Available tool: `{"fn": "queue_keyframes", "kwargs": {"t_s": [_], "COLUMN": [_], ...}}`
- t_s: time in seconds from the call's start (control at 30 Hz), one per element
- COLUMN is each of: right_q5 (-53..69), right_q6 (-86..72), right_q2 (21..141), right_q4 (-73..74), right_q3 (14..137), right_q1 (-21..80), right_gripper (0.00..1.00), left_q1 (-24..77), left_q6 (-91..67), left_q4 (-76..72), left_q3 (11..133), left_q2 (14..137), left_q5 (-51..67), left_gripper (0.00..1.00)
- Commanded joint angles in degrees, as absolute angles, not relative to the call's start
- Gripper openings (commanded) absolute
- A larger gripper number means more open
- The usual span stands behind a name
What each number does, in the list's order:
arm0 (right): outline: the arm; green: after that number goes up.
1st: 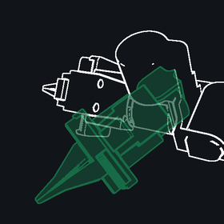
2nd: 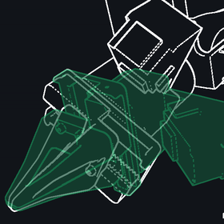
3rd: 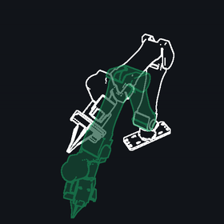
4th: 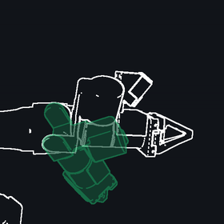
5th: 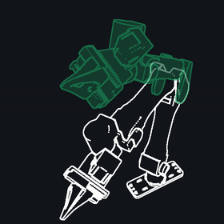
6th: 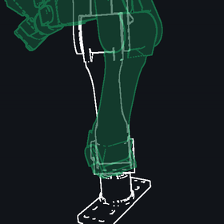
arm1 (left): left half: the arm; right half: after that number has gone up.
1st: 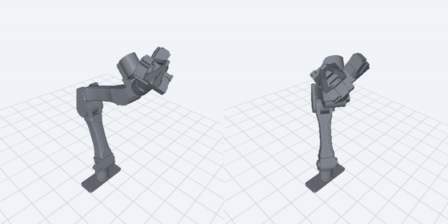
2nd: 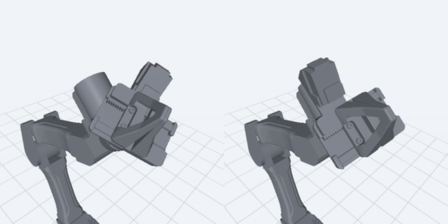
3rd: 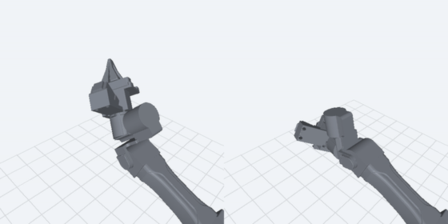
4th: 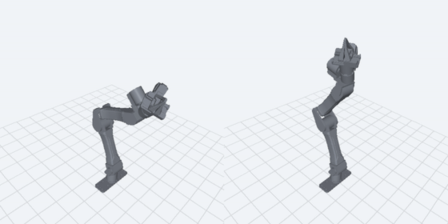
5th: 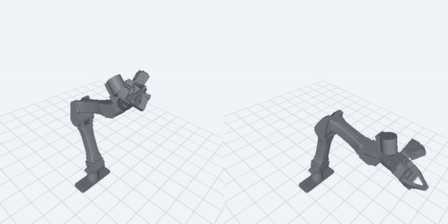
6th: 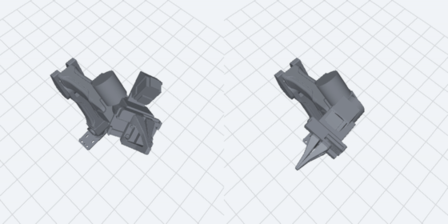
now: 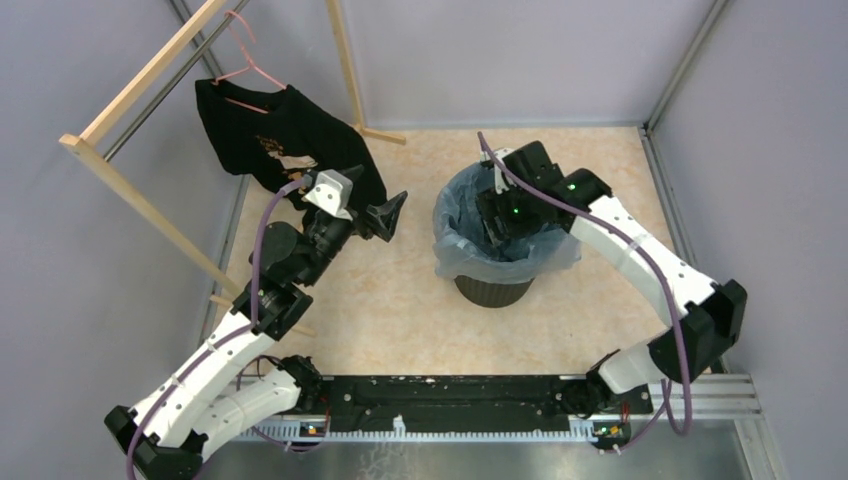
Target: Put the trash bags into the trash bin
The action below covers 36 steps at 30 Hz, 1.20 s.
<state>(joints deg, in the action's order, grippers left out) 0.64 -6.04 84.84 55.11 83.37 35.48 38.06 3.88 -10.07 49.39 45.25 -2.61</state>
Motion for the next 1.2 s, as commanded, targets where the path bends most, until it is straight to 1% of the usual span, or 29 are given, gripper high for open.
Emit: {"fn": "queue_keyframes", "kwargs": {"t_s": [0.0, 0.03, 0.17, 0.2, 0.43, 0.73, 1.17], "right_q5": [3.0, 3.4, 4.7, 5.2, 3.5, 5.3, 5.0], "right_q6": [-6.7, -6.6, -6.8, -6.8, -6.1, -6.1, -6.8], "right_q2": [81.2, 81.4, 82.6, 83.1, 85.4, 89.7, 95.6], "right_q4": [53.3, 52.0, 47.6, 47.1, 42.4, 36.9, 30.6], "right_q3": [83.8, 82.9, 79.0, 78.3, 72.5, 66.4, 62.0], "right_q1": [36.0, 36.0, 36.1, 36.1, 36.4, 36.6, 36.6], "right_gripper": [0.66, 0.55, 0.04, 0.0, 0.0, 0.0, 0.0], "left_q1": [38.2, 38.2, 38.2, 38.3, 38.3, 38.3, 38.4], "left_q6": [3.6, 3.5, 3.2, 3.2, 2.4, 2.6, 2.2], "left_q4": [-13.7, -13.6, -13.7, -13.7, -13.8, -13.6, -13.4], "left_q3": [49.1, 49.1, 48.8, 48.8, 48.8, 48.8, 49.0], "left_q2": [45.2, 45.2, 45.2, 45.3, 45.9, 46.6, 47.3], "left_q5": [-2.2, -2.1, -2.1, -2.2, -1.4, -2.0, -1.8], "left_gripper": [0.99, 0.99, 0.99, 0.99, 0.99, 0.99, 0.99]}}
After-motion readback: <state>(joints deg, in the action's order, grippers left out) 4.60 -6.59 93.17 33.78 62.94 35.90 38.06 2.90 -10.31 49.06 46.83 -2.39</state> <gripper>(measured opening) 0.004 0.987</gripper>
